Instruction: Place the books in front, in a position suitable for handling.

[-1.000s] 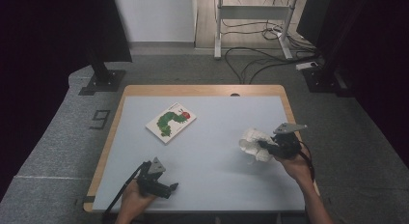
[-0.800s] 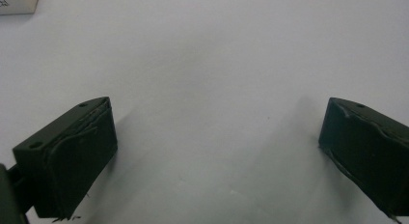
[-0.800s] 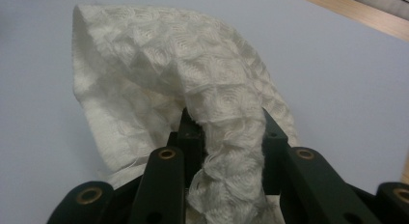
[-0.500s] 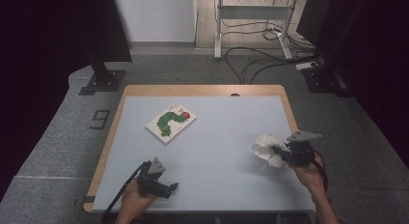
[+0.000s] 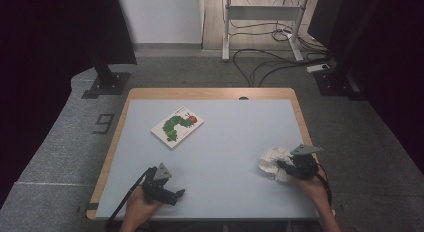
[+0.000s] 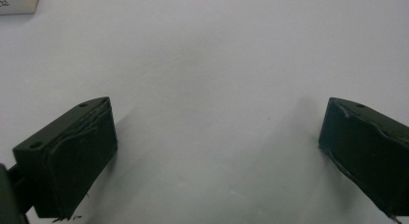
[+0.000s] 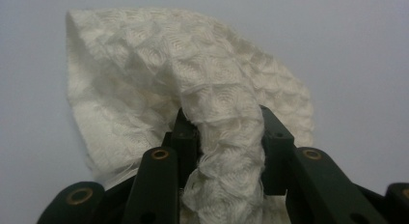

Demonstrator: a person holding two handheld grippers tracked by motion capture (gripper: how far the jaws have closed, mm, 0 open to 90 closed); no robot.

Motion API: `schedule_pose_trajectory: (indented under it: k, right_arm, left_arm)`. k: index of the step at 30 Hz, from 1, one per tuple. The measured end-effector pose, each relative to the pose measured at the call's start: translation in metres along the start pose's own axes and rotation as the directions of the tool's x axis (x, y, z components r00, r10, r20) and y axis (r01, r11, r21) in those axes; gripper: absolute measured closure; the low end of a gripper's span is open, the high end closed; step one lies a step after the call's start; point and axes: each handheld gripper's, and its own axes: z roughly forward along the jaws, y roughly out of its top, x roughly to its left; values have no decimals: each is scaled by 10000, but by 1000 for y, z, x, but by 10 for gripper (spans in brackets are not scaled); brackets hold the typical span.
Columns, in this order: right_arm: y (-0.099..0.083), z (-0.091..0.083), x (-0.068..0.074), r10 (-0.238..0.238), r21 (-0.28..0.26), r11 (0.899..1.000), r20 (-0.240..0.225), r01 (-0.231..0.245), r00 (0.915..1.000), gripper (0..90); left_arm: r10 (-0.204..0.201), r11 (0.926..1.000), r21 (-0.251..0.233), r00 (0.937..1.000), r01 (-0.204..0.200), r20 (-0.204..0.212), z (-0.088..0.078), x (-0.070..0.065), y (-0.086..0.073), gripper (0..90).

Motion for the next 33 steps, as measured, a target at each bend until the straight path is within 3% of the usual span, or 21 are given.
schedule_pose_trajectory:
  k: [8, 13, 16, 23, 33]
  right_arm:
    - [-3, 2, -1, 121, 117, 9999, -186, -119, 9998, 586]
    - [0, -2, 0, 185, 86, 9998, -414, -182, 9990, 319]
    - [2, -6, 0, 215, -83, 9997, -302, -218, 9993, 171]
    - [14, -17, 2, -9, -412, 9991, -225, 0, 9997, 0]
    - [22, -17, 9, -11, -517, 9987, -340, -7, 9994, 0]
  left_arm:
    - [13, 10000, -1, 10000, -13, -12, 0, 0, 0, 0]
    - [4, 10000, 2, 10000, -4, 0, 0, 0, 0, 0]
    - [8, 10000, 7, 10000, -8, 2, 0, 0, 0, 0]
    - [10, 10000, 8, 10000, -10, -1, 0, 0, 0, 0]
    - [-8, 10000, 11, 10000, 8, 11, 0, 0, 0, 0]
